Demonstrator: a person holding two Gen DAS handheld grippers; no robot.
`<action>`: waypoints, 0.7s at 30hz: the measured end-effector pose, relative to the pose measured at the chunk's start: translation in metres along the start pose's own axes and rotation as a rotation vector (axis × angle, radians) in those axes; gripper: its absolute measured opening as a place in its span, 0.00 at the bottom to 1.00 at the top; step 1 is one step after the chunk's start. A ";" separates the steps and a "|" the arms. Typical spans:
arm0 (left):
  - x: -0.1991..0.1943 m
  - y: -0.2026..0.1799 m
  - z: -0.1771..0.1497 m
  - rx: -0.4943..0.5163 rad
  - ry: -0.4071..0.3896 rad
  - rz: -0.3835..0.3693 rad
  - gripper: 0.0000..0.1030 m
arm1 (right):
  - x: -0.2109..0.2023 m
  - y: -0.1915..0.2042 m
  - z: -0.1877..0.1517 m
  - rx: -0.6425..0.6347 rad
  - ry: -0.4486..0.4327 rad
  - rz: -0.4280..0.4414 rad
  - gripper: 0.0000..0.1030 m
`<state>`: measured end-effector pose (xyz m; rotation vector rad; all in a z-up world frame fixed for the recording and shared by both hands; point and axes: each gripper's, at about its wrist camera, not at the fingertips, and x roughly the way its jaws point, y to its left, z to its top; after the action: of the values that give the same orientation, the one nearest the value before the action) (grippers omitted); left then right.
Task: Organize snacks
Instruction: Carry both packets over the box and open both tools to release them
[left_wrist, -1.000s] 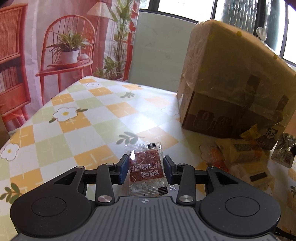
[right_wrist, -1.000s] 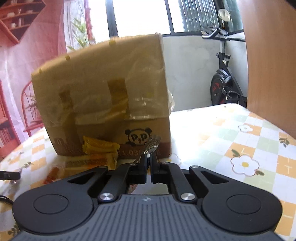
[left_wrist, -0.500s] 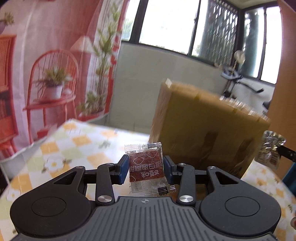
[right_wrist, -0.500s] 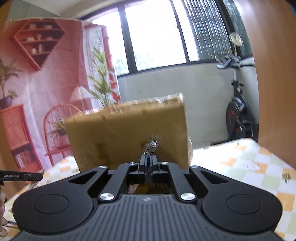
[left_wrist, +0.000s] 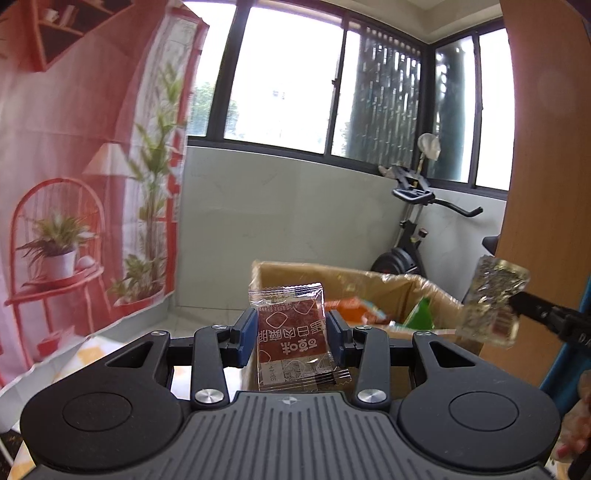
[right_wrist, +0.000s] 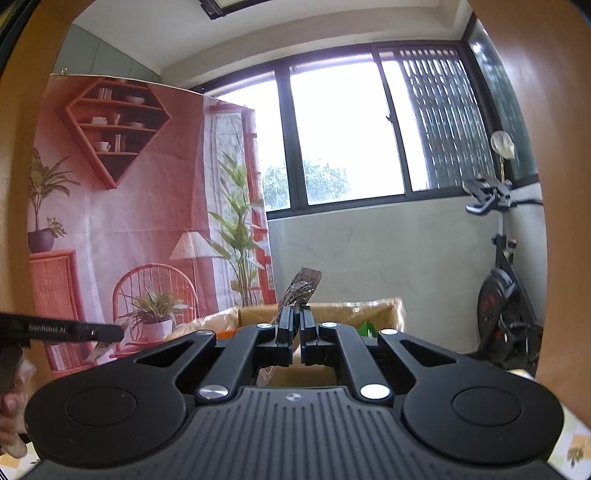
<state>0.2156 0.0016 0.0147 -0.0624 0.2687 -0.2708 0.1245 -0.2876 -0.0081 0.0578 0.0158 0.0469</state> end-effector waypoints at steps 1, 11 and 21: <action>0.008 -0.002 0.004 0.004 0.006 -0.014 0.41 | 0.007 -0.001 0.003 -0.011 -0.002 0.000 0.04; 0.094 -0.014 0.037 0.033 0.037 -0.029 0.41 | 0.099 -0.030 0.010 -0.070 0.071 -0.058 0.04; 0.157 -0.018 0.046 0.086 0.163 -0.019 0.65 | 0.171 -0.046 -0.011 -0.016 0.258 -0.113 0.09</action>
<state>0.3694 -0.0577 0.0210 0.0426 0.4185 -0.3064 0.2972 -0.3252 -0.0247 0.0344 0.2761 -0.0584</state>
